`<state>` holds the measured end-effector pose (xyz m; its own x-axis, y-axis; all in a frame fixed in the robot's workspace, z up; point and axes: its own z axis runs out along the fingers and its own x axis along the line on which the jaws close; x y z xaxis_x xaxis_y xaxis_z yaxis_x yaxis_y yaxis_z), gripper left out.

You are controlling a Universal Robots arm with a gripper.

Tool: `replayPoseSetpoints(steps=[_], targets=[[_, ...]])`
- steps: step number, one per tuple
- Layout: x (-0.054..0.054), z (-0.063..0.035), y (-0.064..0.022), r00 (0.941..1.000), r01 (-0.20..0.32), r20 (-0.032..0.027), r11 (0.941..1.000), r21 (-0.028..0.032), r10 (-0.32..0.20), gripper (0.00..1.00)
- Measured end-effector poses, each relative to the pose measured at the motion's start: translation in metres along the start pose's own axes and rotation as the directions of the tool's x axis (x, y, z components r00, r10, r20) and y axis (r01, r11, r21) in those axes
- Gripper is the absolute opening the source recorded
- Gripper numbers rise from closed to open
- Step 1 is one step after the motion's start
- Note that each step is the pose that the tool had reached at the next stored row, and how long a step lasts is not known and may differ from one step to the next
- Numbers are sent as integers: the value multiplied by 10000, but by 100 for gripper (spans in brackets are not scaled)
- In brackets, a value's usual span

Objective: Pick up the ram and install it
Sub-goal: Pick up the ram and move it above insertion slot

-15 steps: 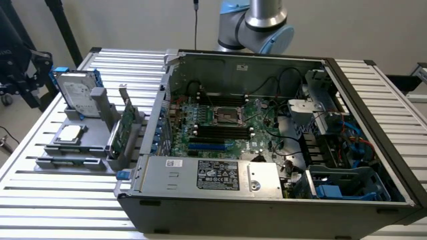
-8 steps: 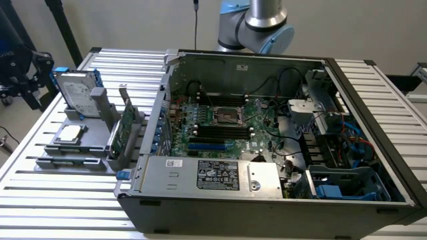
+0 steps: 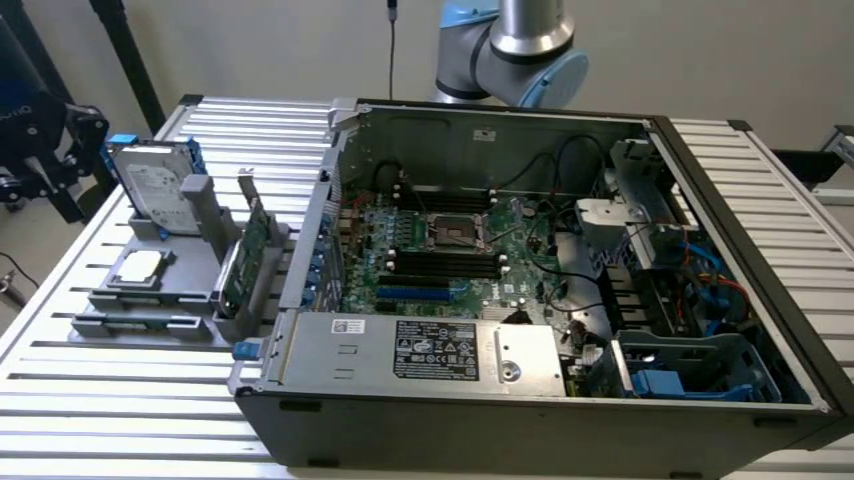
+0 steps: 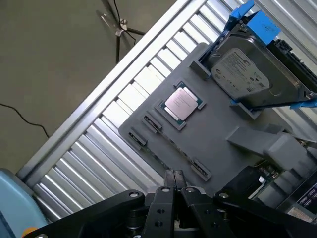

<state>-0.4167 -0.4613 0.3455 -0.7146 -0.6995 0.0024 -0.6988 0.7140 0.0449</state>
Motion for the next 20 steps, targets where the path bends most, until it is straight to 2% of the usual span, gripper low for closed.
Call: replayPoseSetpoints(steps=[5, 10, 15, 20], targets=[[0, 26, -1, 9958, 912, -41, 9958, 1, -912, 11], [0, 52, -2, 9834, 1812, -82, 9834, -3, -1812, 11], [0, 78, -3, 9630, 2692, -122, 9631, -10, -2692, 11], [0, 101, -4, 9344, 3560, -161, 9345, -18, -3559, 11]])
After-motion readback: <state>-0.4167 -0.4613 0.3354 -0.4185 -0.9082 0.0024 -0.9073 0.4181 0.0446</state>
